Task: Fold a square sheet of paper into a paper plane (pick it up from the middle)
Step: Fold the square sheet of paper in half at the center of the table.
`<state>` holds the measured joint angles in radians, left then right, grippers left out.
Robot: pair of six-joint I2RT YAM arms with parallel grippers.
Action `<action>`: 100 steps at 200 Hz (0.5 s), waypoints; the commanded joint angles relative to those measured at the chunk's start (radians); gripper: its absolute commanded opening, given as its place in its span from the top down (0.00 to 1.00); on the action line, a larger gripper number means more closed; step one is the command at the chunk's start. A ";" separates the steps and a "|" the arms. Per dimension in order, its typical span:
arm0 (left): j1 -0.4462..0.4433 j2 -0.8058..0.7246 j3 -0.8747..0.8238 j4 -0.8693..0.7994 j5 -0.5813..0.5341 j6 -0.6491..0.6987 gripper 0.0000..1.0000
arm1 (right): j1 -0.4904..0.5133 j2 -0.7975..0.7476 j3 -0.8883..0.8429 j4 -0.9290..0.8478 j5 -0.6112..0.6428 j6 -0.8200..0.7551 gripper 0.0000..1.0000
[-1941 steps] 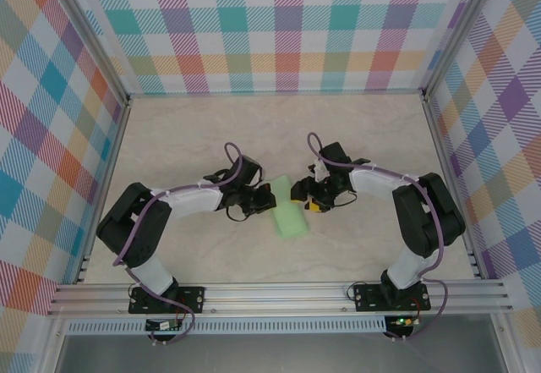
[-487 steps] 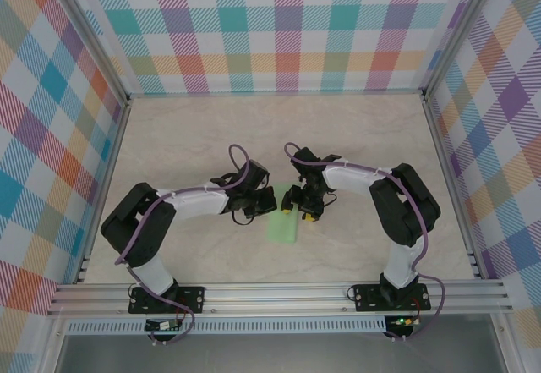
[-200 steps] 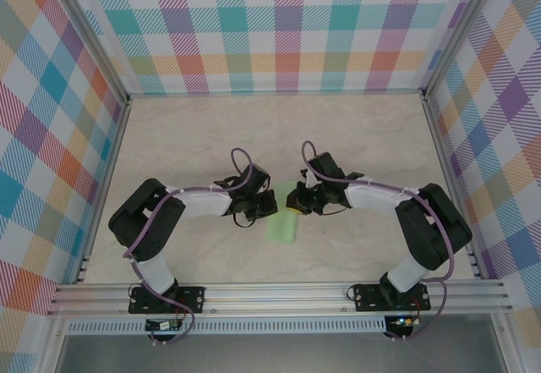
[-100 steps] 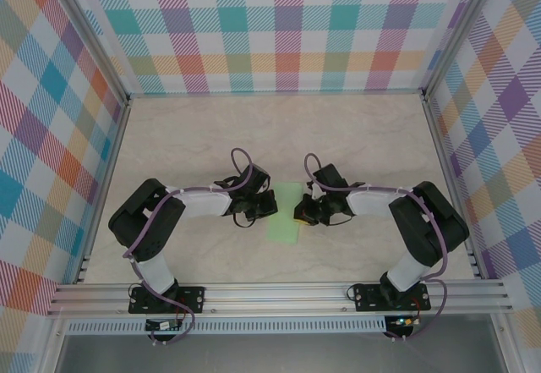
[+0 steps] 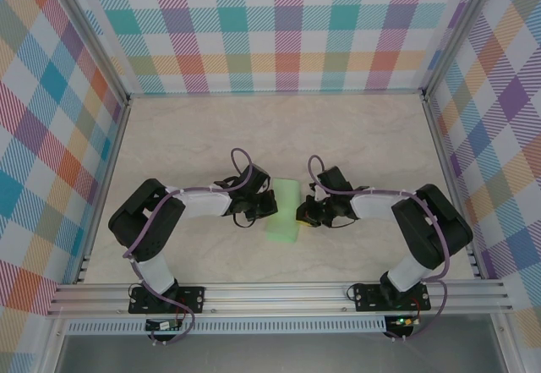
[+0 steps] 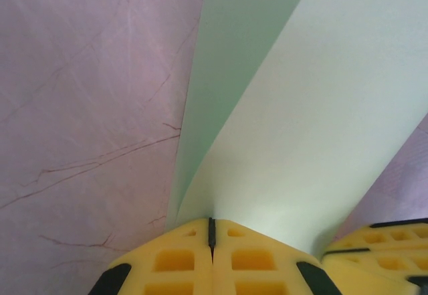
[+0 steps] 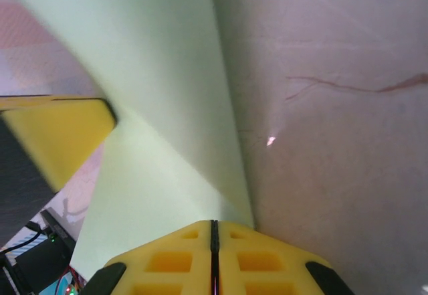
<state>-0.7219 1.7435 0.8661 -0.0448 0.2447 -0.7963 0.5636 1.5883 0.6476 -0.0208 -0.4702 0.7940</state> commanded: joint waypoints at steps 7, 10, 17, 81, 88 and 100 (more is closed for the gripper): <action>-0.014 -0.002 -0.039 -0.058 -0.013 0.008 1.00 | -0.001 -0.069 -0.015 0.094 -0.084 -0.001 0.90; -0.015 -0.003 -0.039 -0.057 -0.013 0.008 1.00 | 0.000 -0.068 -0.016 0.099 -0.088 0.000 0.90; -0.014 -0.001 -0.040 -0.057 -0.013 0.007 1.00 | 0.001 -0.063 -0.018 0.102 -0.092 0.003 0.90; -0.014 0.010 -0.032 -0.048 0.002 0.005 1.00 | 0.001 0.004 -0.113 0.176 -0.088 -0.007 0.91; -0.014 0.011 -0.033 -0.045 0.007 0.004 1.00 | 0.001 0.004 -0.127 0.175 -0.069 -0.012 0.91; -0.014 0.011 -0.031 -0.051 0.002 0.010 1.00 | 0.002 0.002 -0.152 0.174 -0.051 -0.031 0.91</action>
<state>-0.7219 1.7435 0.8642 -0.0414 0.2455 -0.7963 0.5636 1.5833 0.5369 0.1246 -0.5396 0.8017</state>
